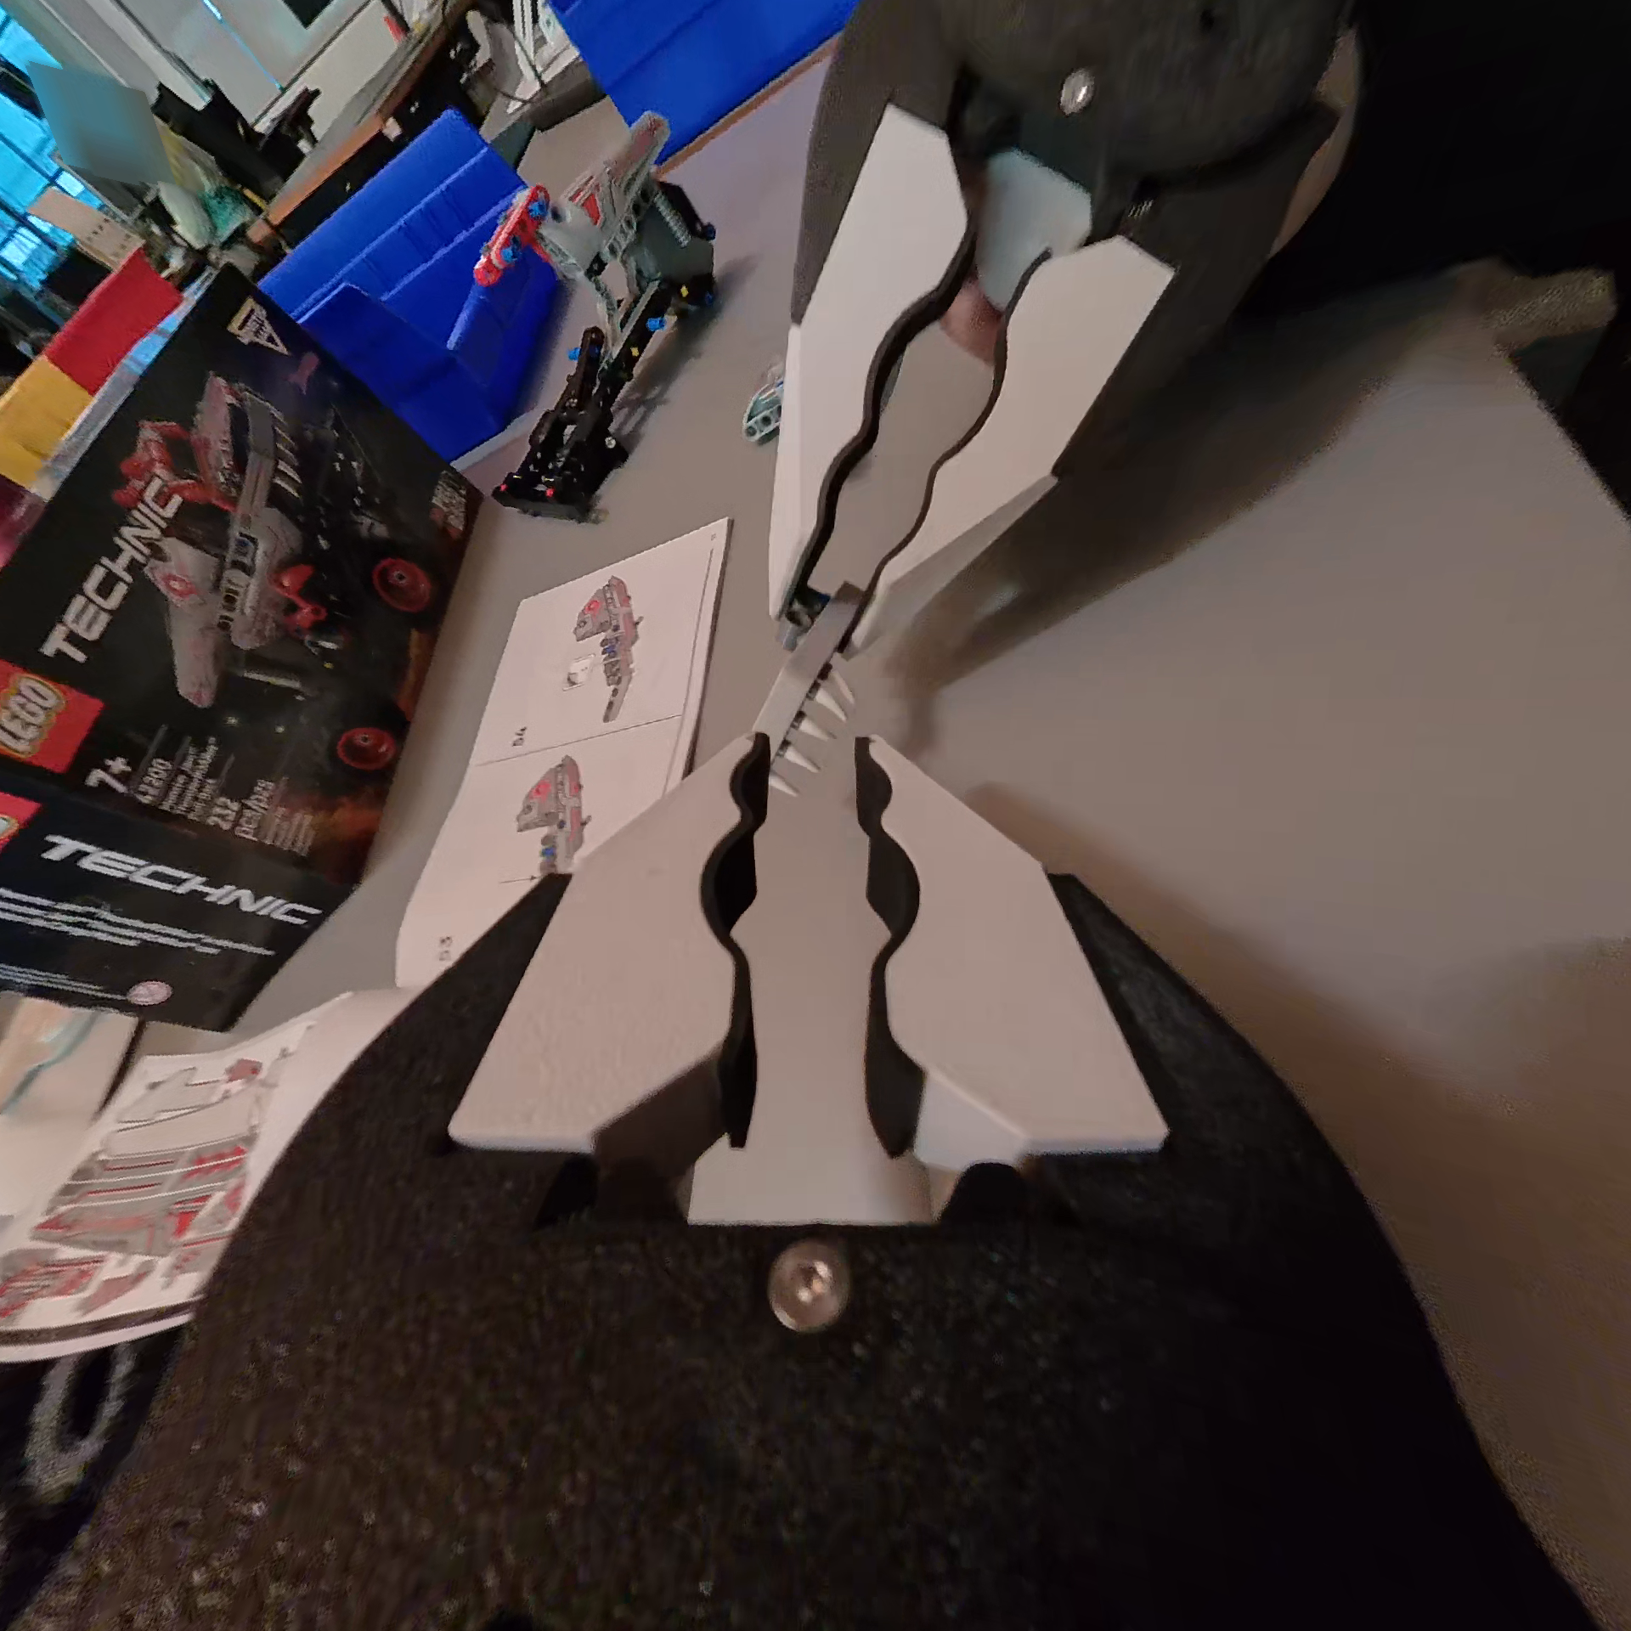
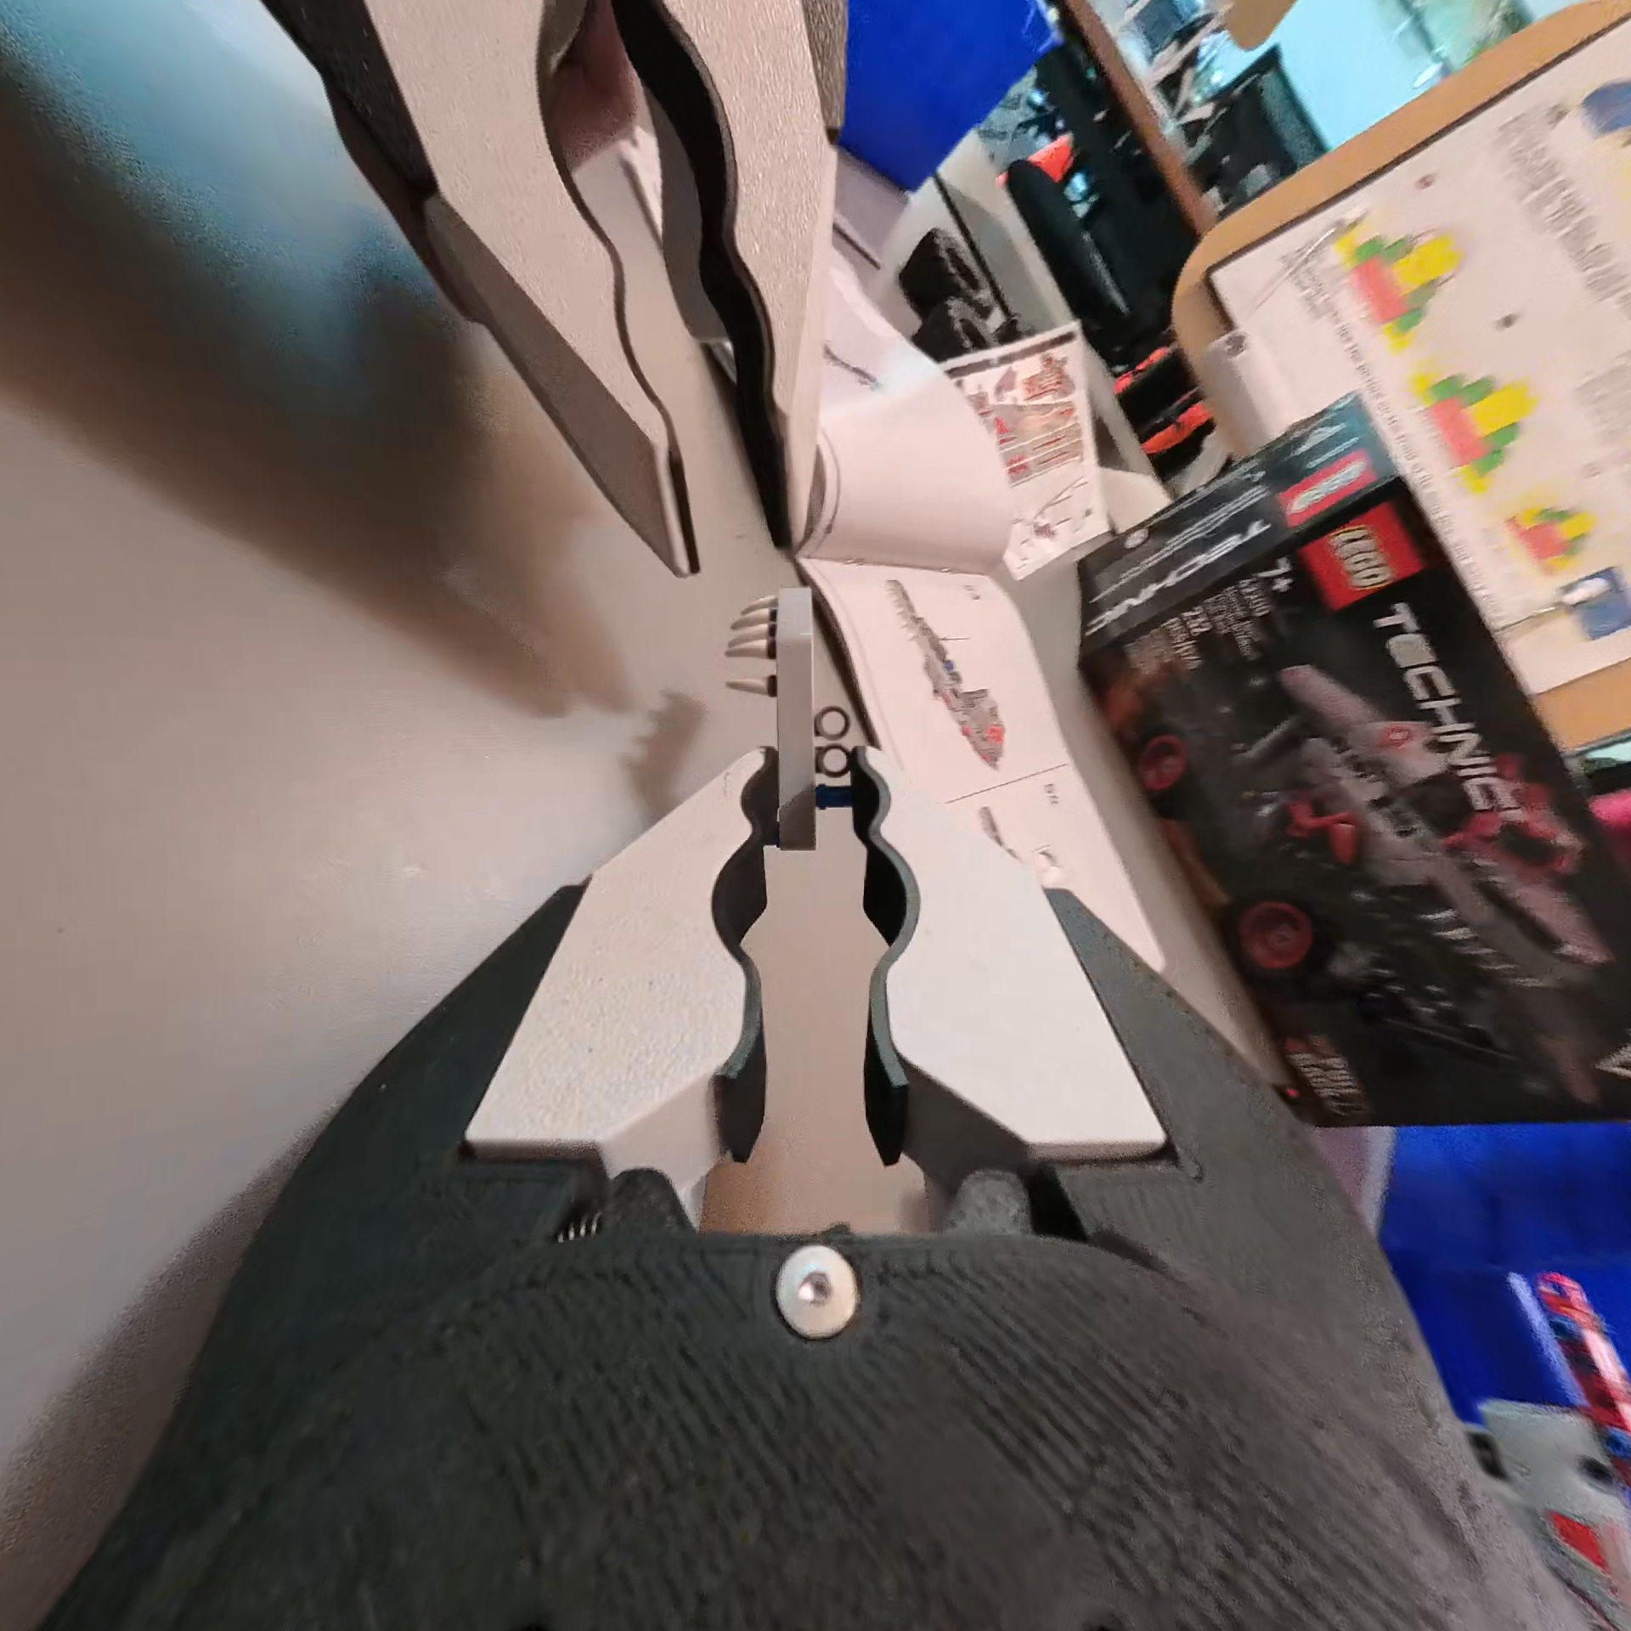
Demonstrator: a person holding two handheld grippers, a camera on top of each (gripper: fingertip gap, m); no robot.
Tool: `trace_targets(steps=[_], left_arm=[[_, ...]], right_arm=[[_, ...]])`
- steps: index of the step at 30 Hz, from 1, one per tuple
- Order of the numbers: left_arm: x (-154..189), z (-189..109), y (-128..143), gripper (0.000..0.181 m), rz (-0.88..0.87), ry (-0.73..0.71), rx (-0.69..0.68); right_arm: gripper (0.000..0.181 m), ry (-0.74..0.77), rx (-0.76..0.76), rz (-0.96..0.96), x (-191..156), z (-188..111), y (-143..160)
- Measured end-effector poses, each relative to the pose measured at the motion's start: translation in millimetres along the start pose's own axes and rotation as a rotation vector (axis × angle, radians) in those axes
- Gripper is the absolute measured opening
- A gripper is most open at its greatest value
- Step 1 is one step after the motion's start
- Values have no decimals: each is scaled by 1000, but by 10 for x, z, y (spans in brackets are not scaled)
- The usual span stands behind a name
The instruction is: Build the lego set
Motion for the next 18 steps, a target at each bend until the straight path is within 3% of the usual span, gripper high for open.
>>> trace_targets(steps=[1, 12, 18], left_arm=[[-10, 23, -12, 16, 25, -12, -19], [-15, 254, -145, 13, 264, -45, -118], [18, 308, -147, 18, 323, 31, -160]], right_arm=[[14, 15, 4, -29, 11, -18, -8], [14, 138, -51, -335, 15, -103, 122], [14, 52, -22, -304, -19, -128, 129]])
Point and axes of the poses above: each gripper's, where its closed fingertips meet, z out along the fingers, y out of its underside, x = y × z across the jaws, the point moved 5 cm from there along -z, back along the fingers, and after that the axes turned 5 degrees about z, right-handed, at the moved point
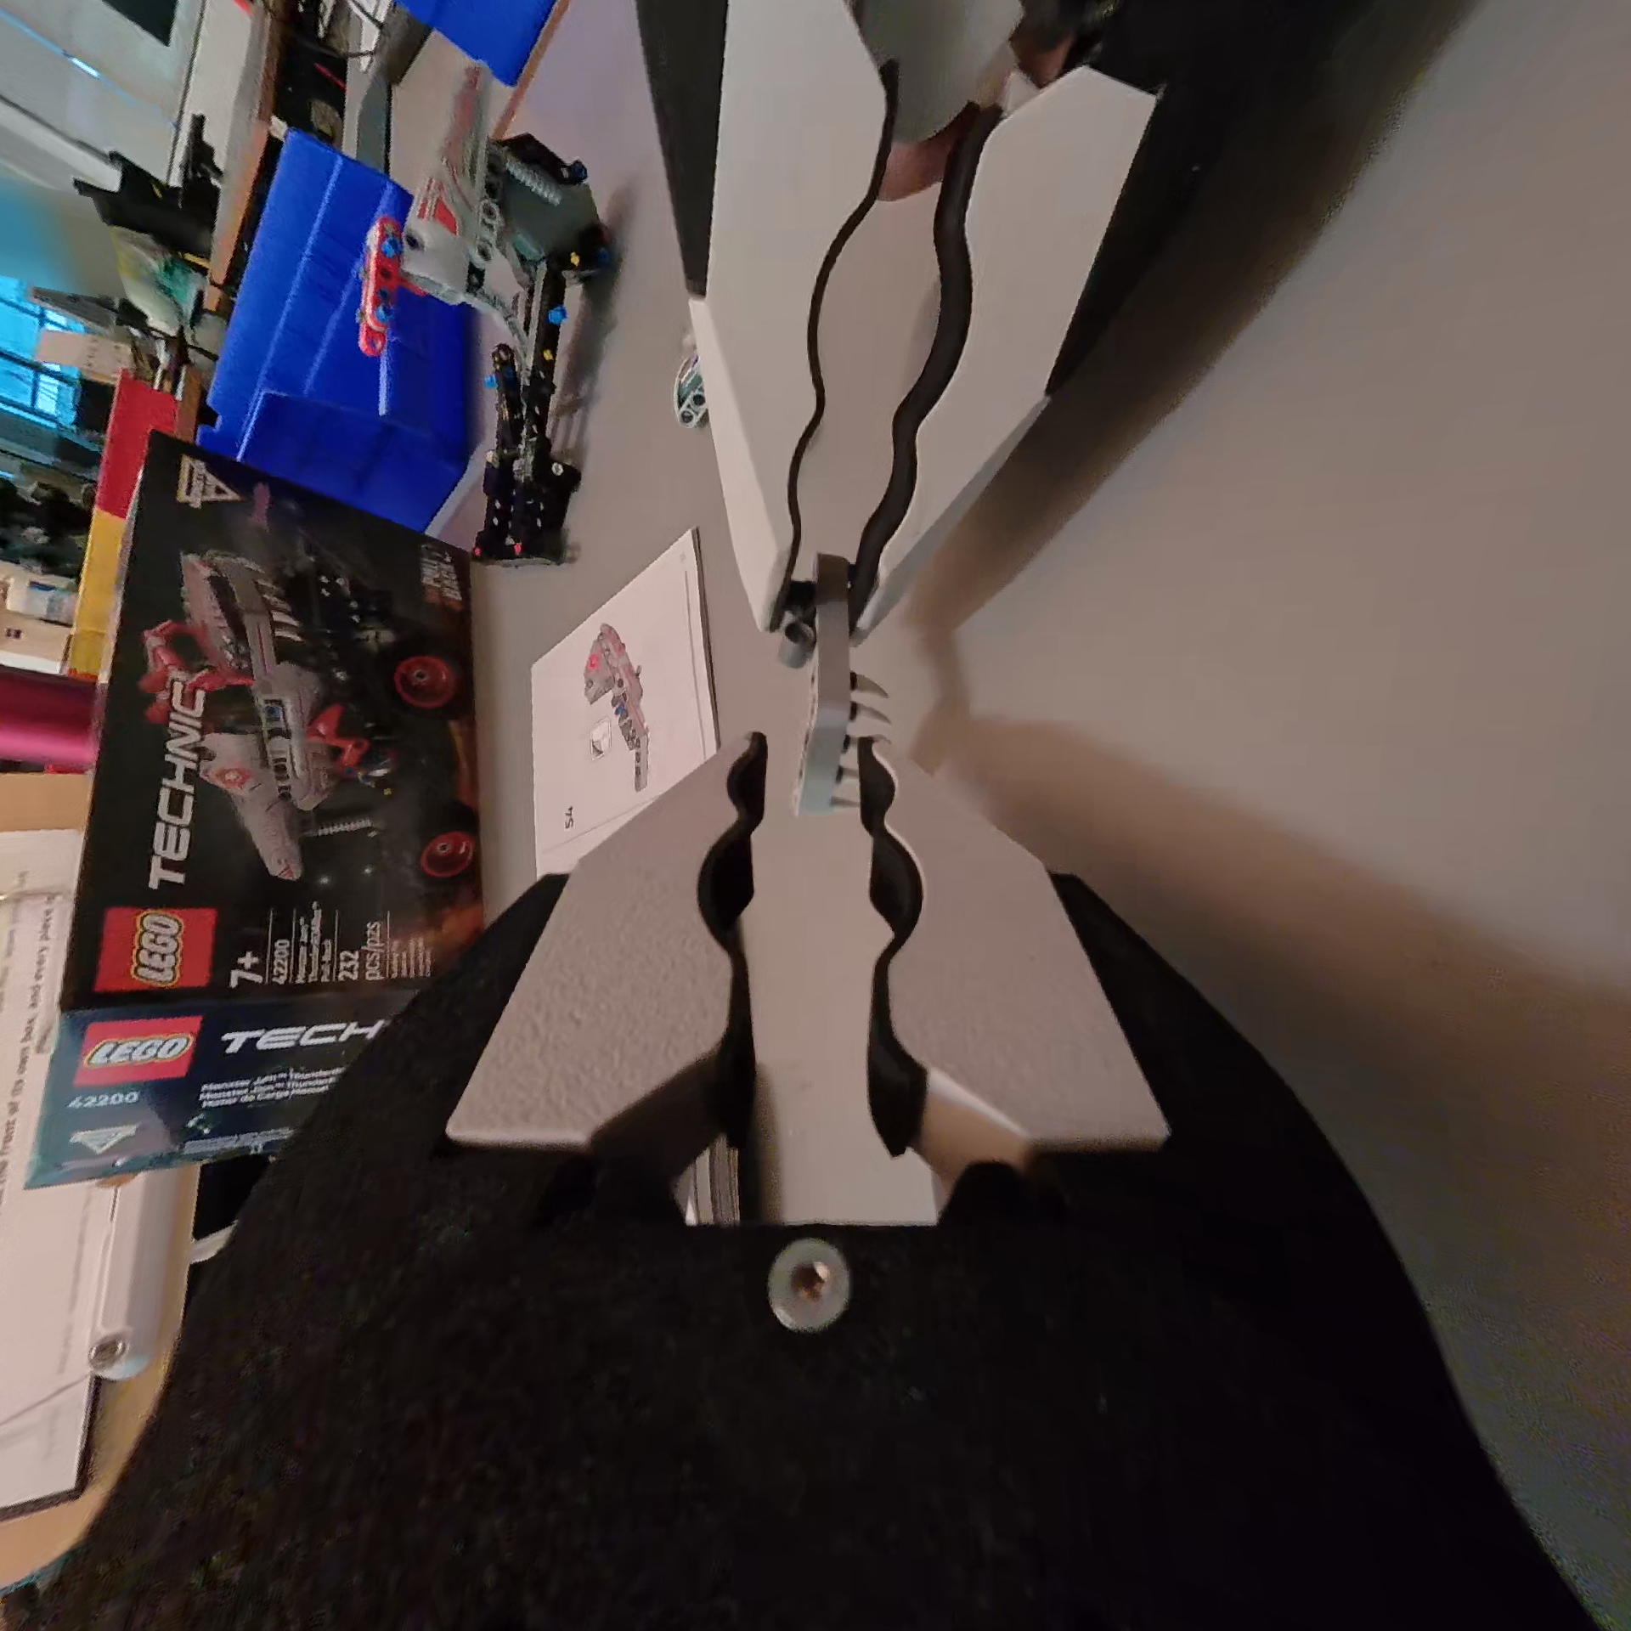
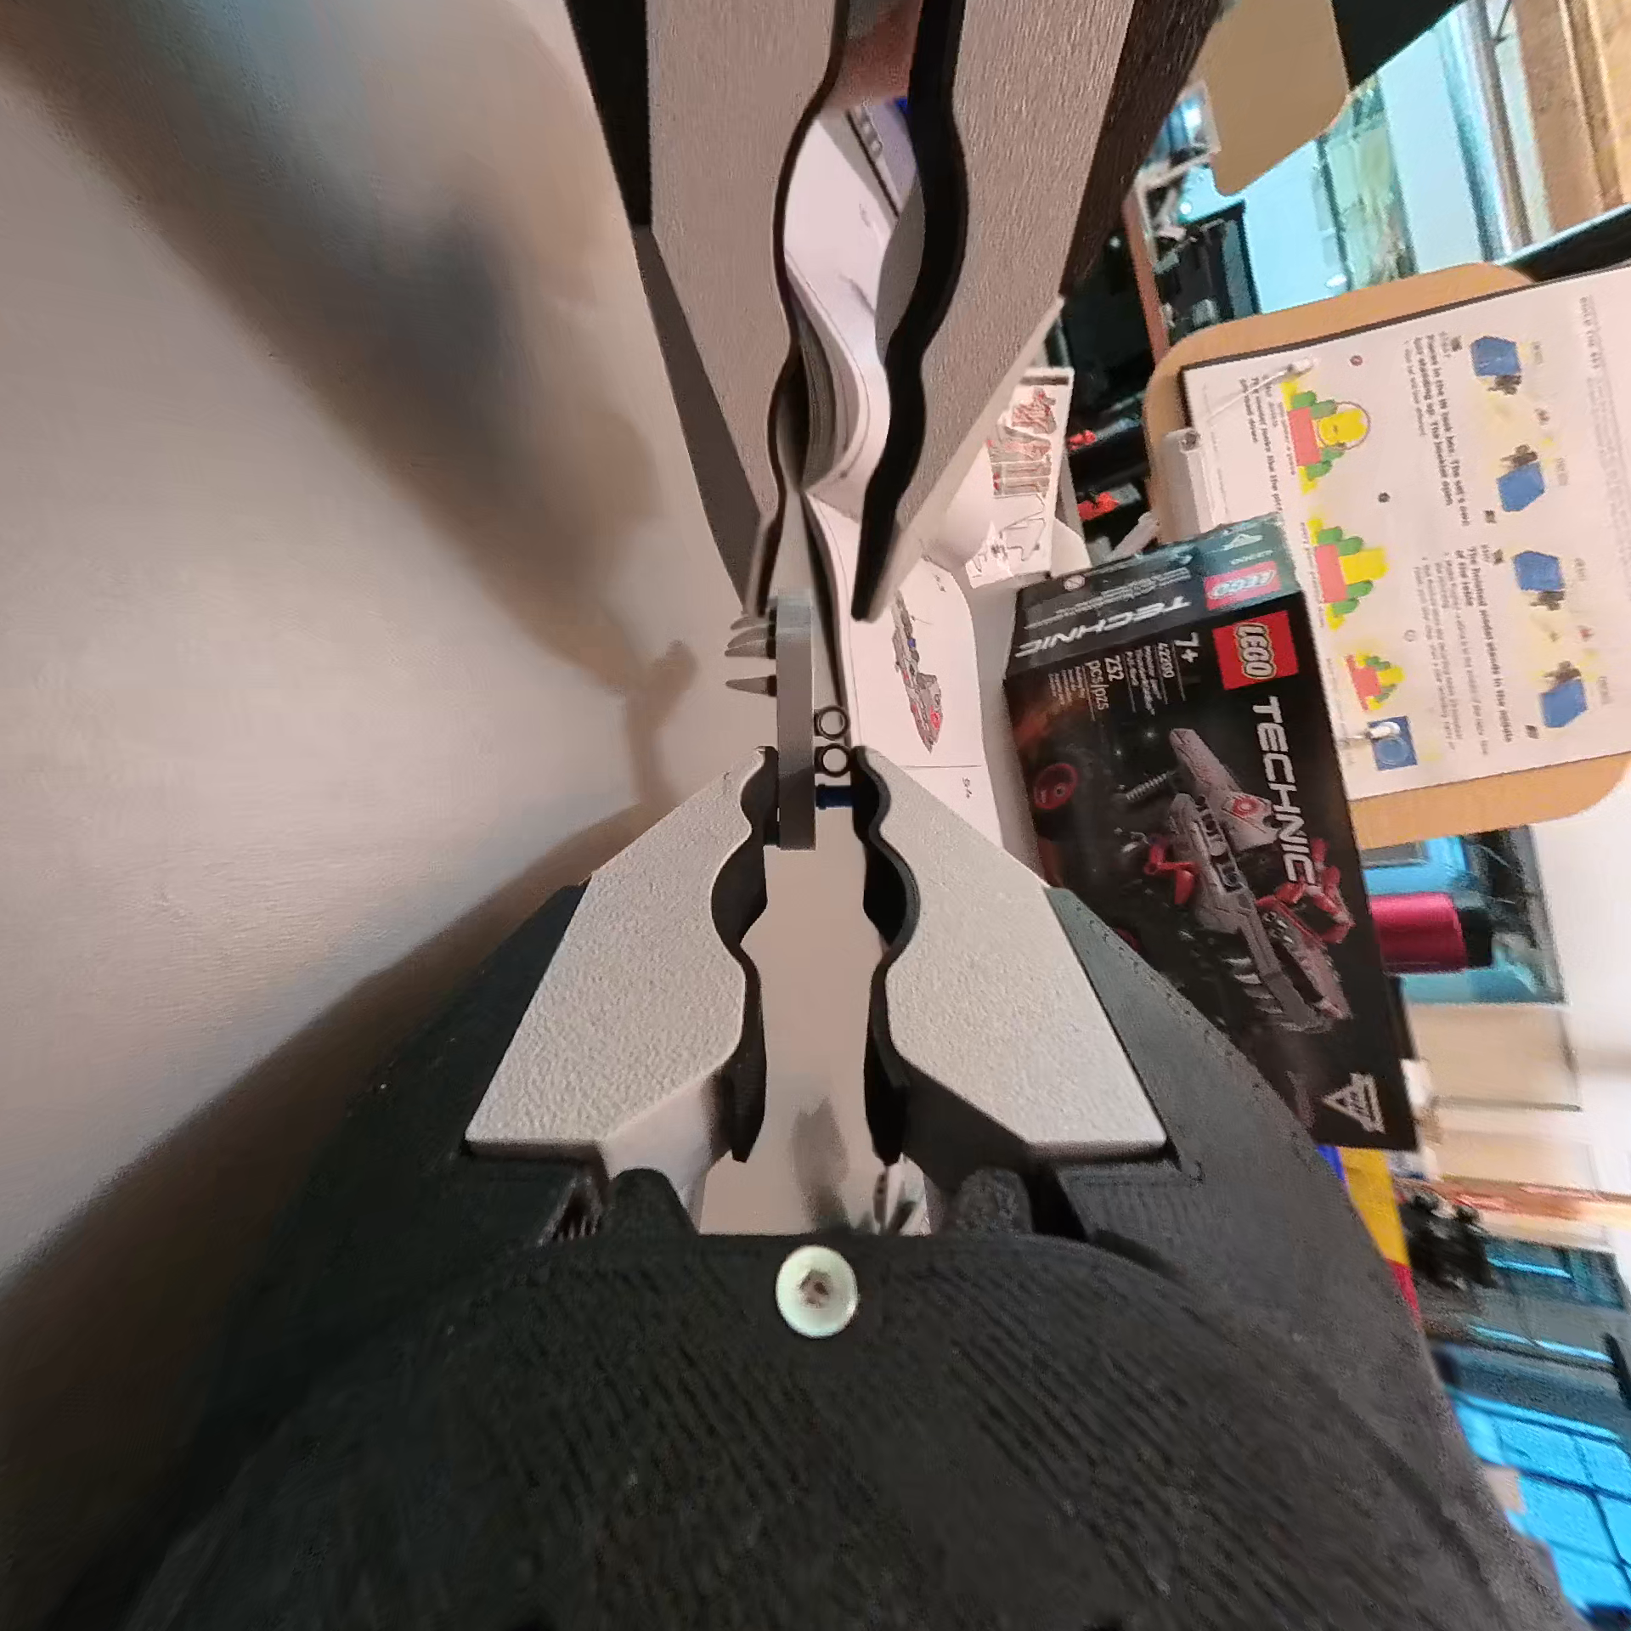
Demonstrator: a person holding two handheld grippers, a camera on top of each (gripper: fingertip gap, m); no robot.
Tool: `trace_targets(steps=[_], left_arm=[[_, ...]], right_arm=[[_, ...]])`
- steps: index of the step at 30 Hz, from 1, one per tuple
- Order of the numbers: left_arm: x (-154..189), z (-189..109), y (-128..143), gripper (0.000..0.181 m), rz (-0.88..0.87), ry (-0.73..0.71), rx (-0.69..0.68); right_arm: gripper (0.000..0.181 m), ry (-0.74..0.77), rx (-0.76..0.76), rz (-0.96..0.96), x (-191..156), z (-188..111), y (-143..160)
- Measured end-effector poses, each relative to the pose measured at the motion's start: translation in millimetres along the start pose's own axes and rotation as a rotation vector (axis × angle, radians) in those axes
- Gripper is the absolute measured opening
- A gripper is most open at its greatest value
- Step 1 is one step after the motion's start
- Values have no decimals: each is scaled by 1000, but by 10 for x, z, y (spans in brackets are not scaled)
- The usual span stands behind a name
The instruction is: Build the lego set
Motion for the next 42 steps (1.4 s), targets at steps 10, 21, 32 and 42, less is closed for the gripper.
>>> trace_targets(steps=[10, 21, 32, 42], left_arm=[[60, 14, -41, 10, 7, 91, -10], [61, 5, -21, 9, 32, 60, 6], [94, -4, 8, 6, 34, 84, 40], [90, 45, 23, 6, 36, -23, 61]], right_arm=[[14, -68, 63, -16, -5, -16, -36], [15, -79, 74, -20, -6, -18, -59], [15, -100, 66, -54, -35, -5, -36], [20, -62, 35, -3, -45, 43, 44]])
Point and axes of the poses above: each gripper's, where its closed fingertips meet, z out along the fingers, y out of its underside, x = y × z across the jaws, the point moved 5 cm from there along -z, back along the fingers, and after that the axes turned 5 degrees about z, right-handed, at the moved point
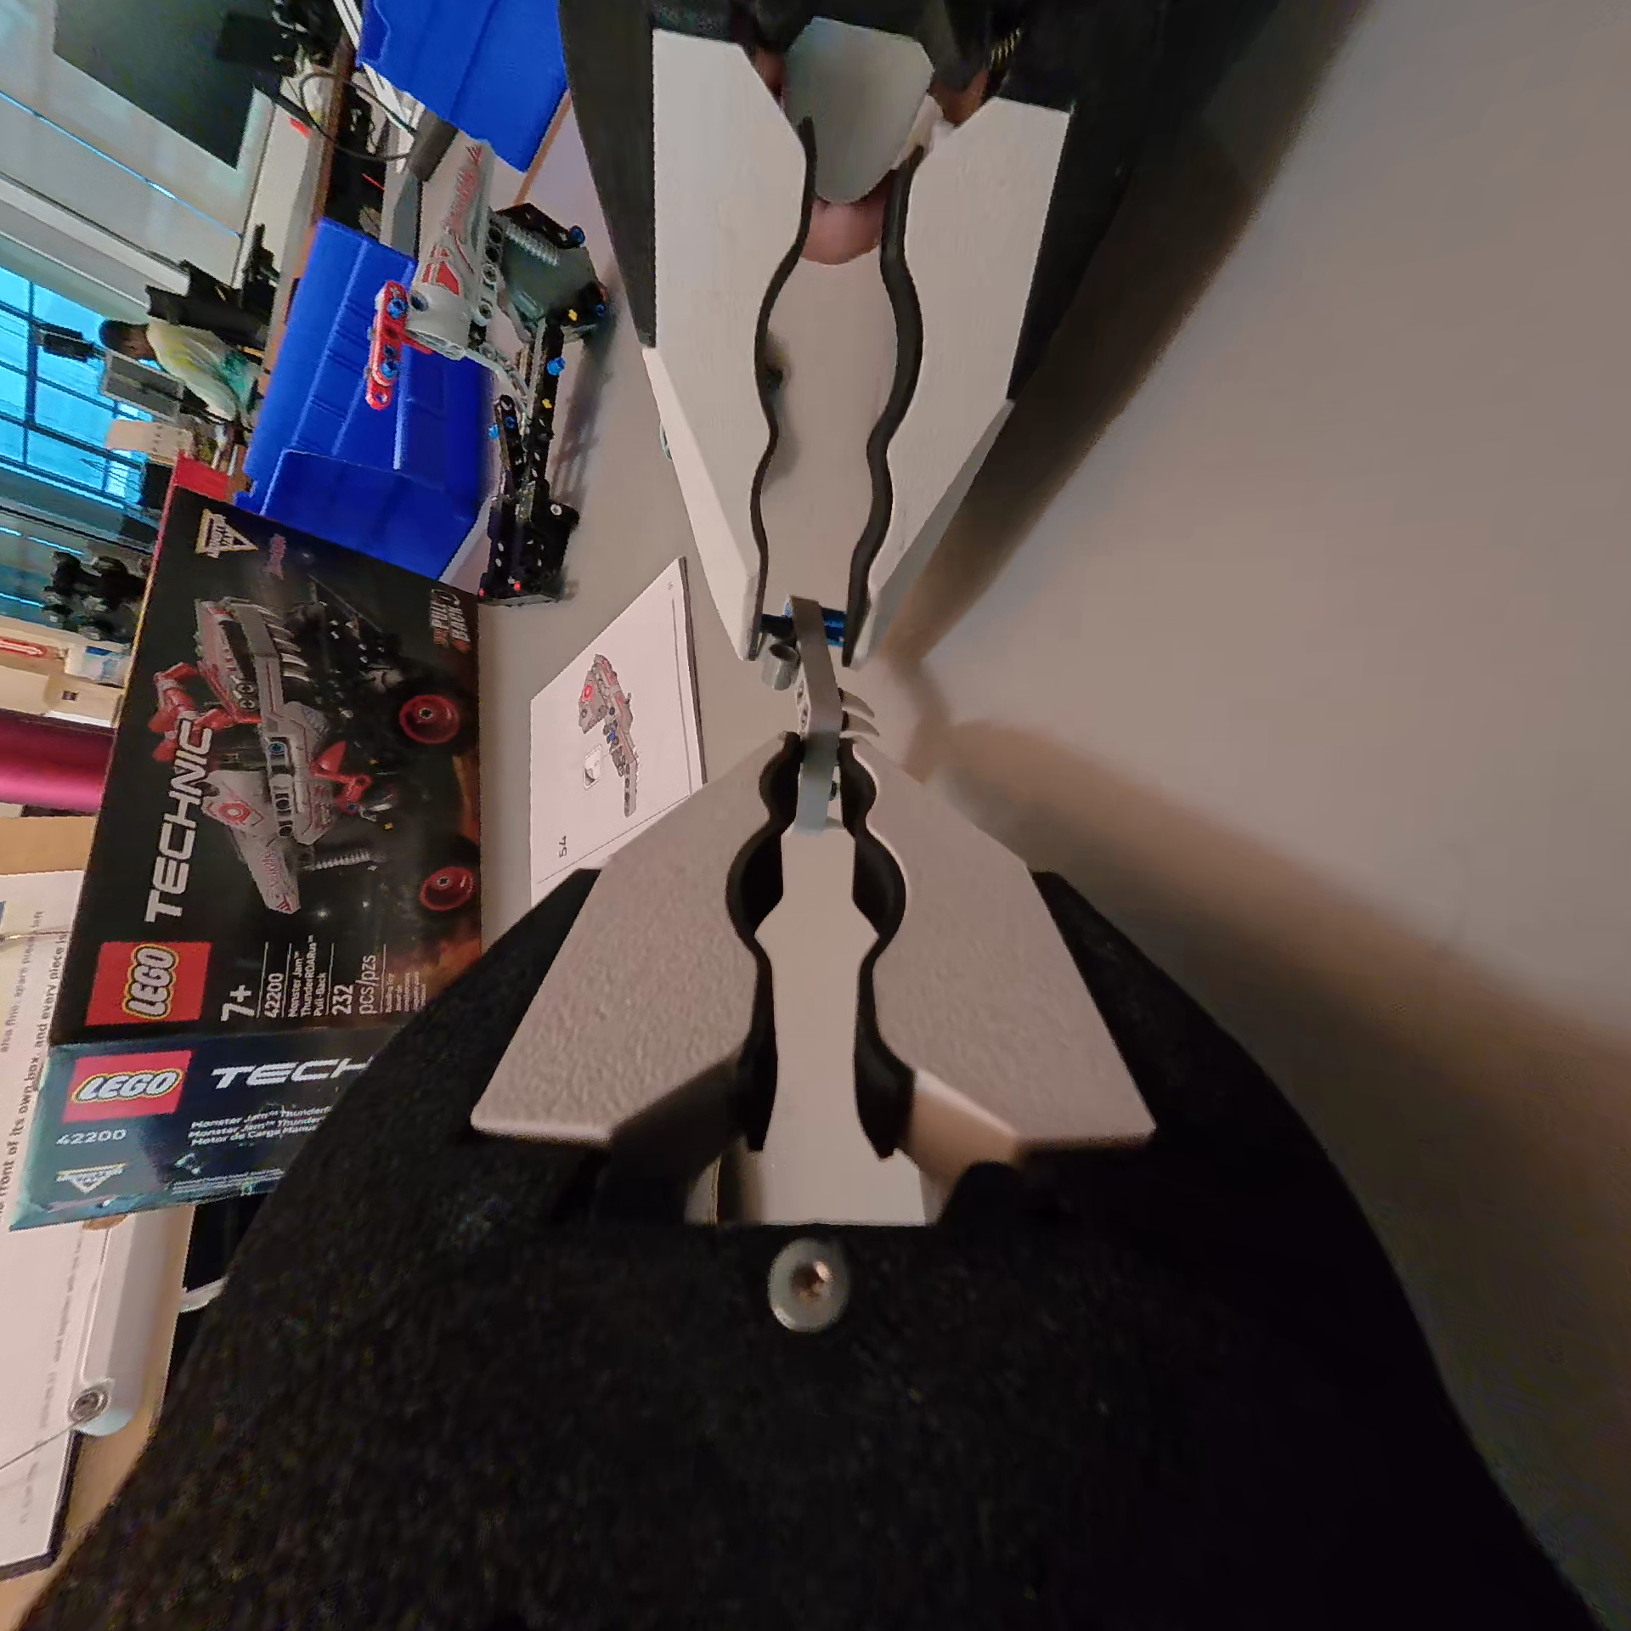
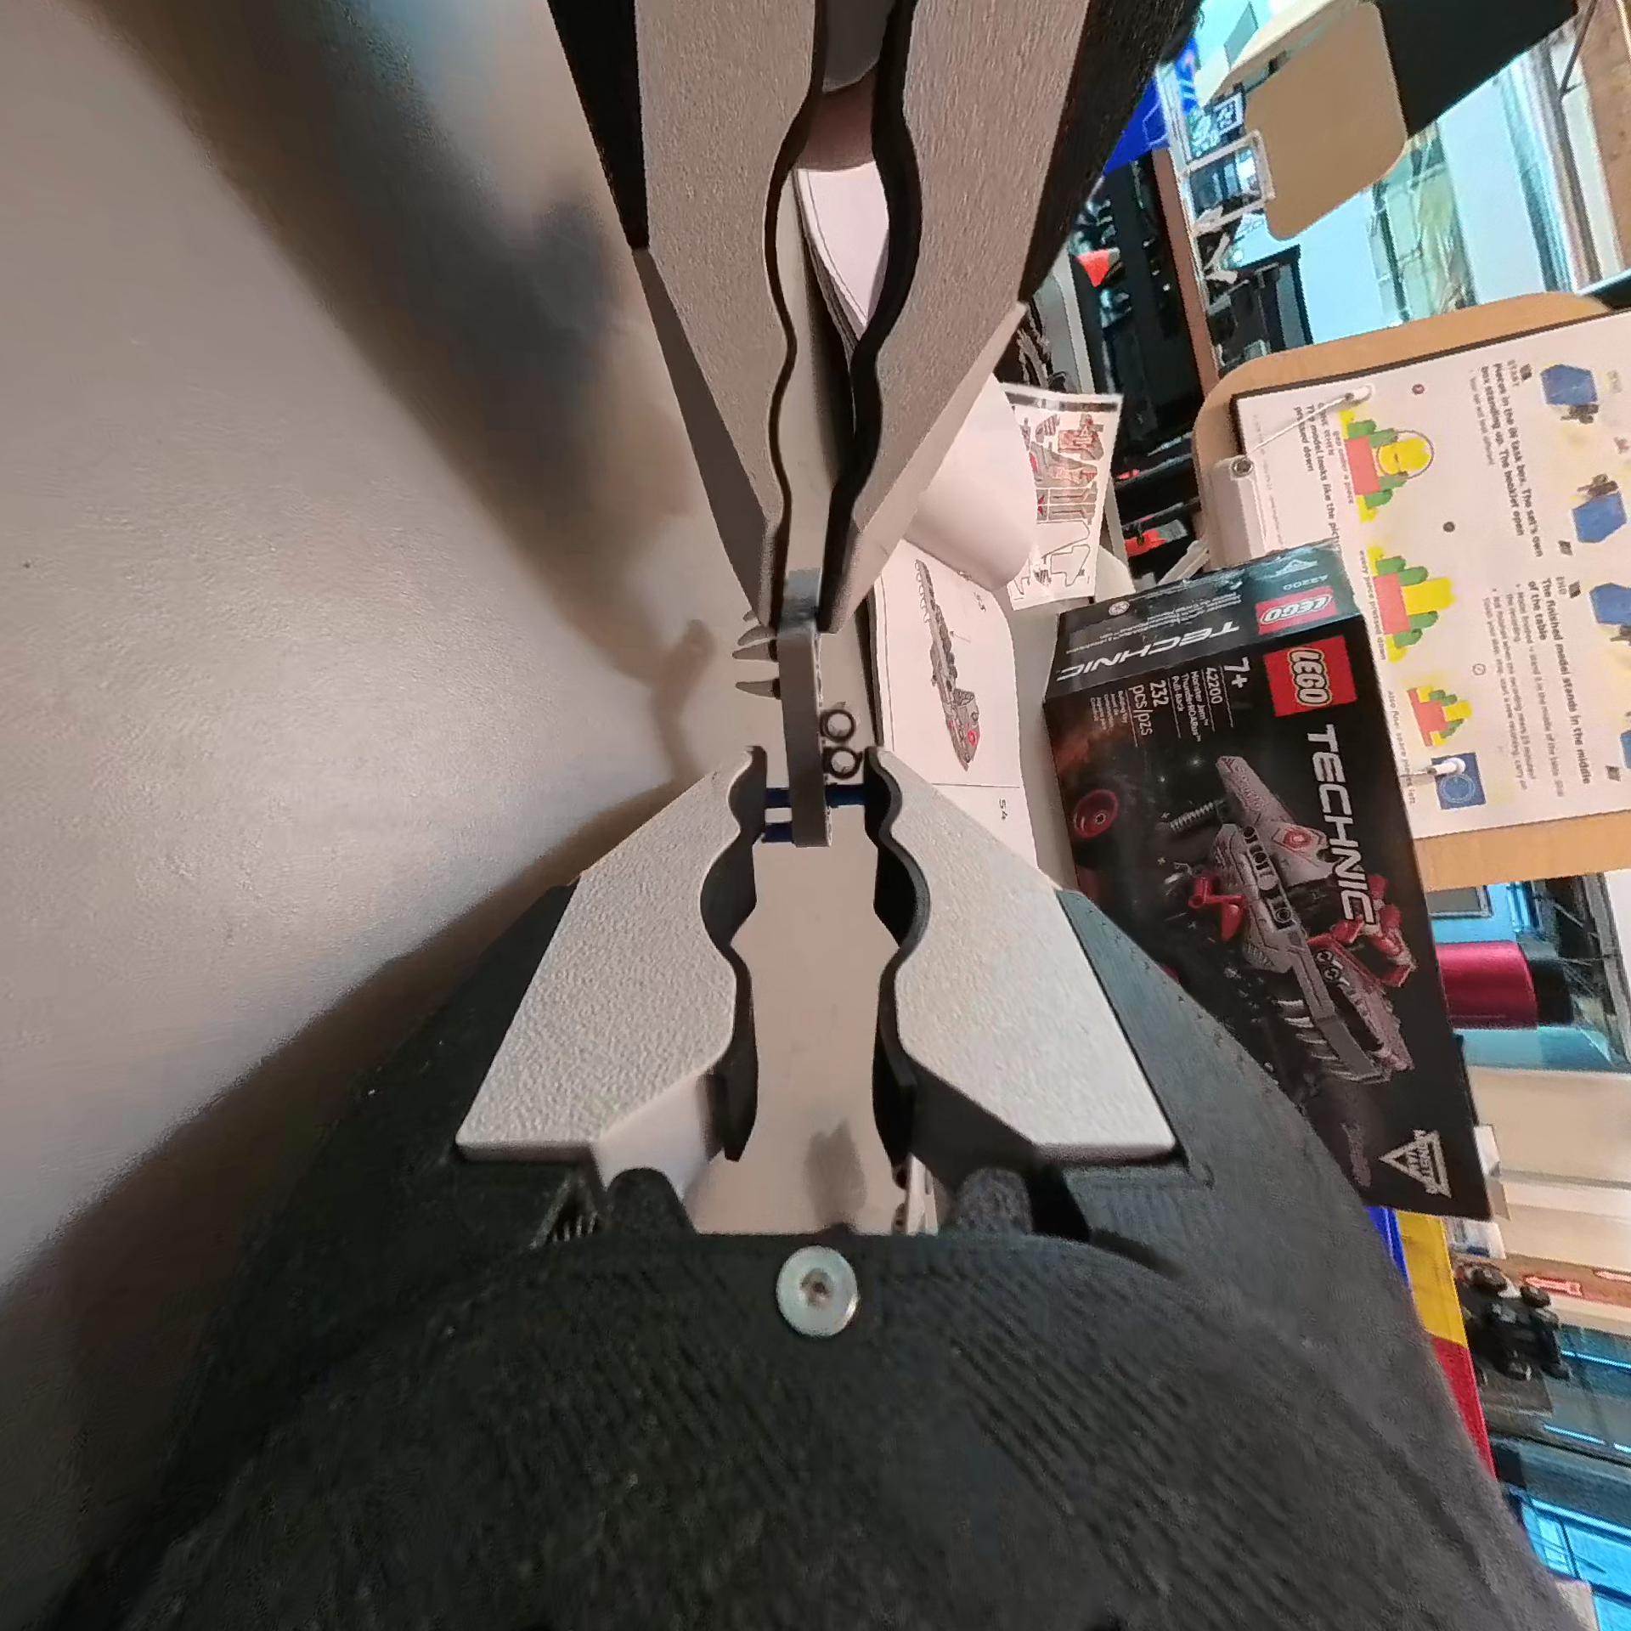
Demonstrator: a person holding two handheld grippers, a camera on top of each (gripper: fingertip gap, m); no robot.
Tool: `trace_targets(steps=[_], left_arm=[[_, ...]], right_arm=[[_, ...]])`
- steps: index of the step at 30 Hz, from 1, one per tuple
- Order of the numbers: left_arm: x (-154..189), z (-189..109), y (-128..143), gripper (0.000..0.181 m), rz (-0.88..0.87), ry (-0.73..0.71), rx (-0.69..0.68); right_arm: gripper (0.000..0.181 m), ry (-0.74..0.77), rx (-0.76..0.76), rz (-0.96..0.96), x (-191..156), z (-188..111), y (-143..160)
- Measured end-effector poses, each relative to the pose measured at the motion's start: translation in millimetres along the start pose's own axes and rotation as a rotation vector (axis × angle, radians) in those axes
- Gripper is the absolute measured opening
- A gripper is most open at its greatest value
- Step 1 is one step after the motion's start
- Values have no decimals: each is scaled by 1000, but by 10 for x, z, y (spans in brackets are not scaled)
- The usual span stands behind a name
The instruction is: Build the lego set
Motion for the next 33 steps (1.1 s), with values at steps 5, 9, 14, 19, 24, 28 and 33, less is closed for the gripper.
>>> trace_targets(steps=[5, 9, 14, 19, 24, 28, 33], left_arm=[[31, 18, 40, 6, -2, 0, -3], [28, 5, 44, 6, -10, -10, 4], [24, -1, 79, 5, 0, -35, -21], [13, 8, 98, 5, 28, -70, -45], [39, 43, 141, 5, 10, -52, -49], [23, 42, 139, 5, -12, -60, -28], [17, 47, 145, 5, -19, -66, -23]], right_arm=[[20, 35, -12, -18, -51, 63, 32], [15, 110, -8, -38, -26, 103, 28], [15, 183, -29, -128, -26, 144, 9], [14, 231, -53, -198, -13, 159, 1], [15, 200, -62, -185, -36, 194, 30], [15, 195, -39, -141, -15, 180, 35], [15, 194, -31, -126, -7, 176, 38]])
Point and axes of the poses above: each gripper's, where its closed fingertips meet, z out along the fingers, y out of its underside, x = y × z across the jaws, the point moved 5 cm from there along -z, back along the fingers, and after that the axes turned 5 degrees about z, right-handed, at the moved point
